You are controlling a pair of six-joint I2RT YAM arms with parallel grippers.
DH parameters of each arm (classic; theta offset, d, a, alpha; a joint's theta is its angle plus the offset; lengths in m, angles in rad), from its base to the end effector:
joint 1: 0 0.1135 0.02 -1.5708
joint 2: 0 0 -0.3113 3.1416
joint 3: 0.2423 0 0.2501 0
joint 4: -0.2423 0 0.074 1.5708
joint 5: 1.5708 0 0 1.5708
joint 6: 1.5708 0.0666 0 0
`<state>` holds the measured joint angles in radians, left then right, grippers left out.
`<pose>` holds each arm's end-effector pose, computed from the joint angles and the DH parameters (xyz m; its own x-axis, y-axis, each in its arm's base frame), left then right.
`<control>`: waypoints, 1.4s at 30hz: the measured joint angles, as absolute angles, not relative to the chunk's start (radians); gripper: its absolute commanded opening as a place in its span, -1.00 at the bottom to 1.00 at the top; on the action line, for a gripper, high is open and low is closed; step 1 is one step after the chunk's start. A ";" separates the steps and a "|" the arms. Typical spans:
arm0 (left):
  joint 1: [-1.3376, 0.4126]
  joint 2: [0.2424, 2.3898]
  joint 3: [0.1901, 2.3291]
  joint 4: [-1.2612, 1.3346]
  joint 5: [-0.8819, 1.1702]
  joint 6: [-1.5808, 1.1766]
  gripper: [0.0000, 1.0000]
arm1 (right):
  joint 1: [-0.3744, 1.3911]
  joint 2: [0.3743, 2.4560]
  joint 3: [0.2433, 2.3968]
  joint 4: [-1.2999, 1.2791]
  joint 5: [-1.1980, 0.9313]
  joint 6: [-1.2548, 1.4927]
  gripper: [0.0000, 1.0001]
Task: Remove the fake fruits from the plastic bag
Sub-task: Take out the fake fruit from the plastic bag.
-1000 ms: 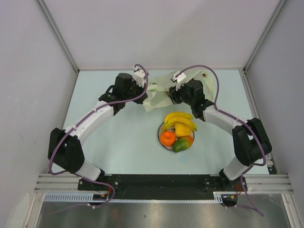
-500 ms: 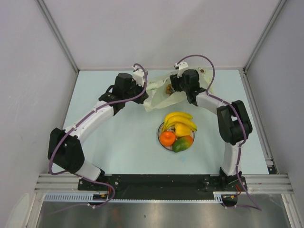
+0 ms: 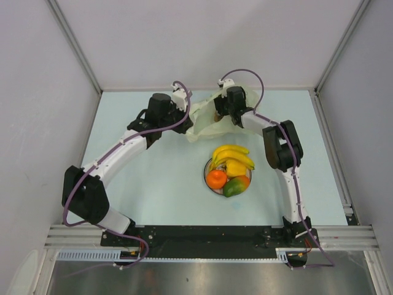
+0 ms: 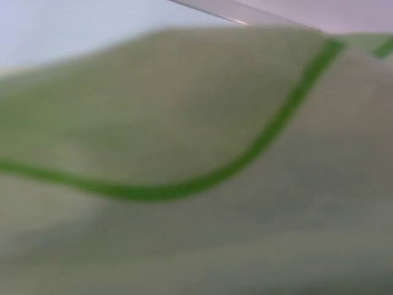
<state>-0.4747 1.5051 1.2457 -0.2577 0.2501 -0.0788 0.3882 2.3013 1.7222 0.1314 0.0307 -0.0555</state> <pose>0.3216 -0.1838 0.3514 -0.4883 0.1652 -0.8569 0.5976 0.7788 -0.1904 0.5473 0.2216 0.2019 -0.3805 -0.2155 -0.8993 -0.3744 0.9251 -0.0633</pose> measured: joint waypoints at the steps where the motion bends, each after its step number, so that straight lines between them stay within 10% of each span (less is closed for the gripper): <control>1: -0.475 1.505 1.248 -0.258 0.251 -0.079 -0.99 | 0.387 2.317 1.741 0.121 0.030 -0.062 -0.07; 8: -0.475 1.512 1.258 -0.264 0.258 -0.079 -0.99 | 0.377 2.347 1.778 0.100 -0.021 -0.088 -1.00; 42: -0.473 1.584 1.319 -0.257 0.210 -0.088 -0.99 | 0.422 1.524 1.332 -0.155 -0.558 -0.206 -1.00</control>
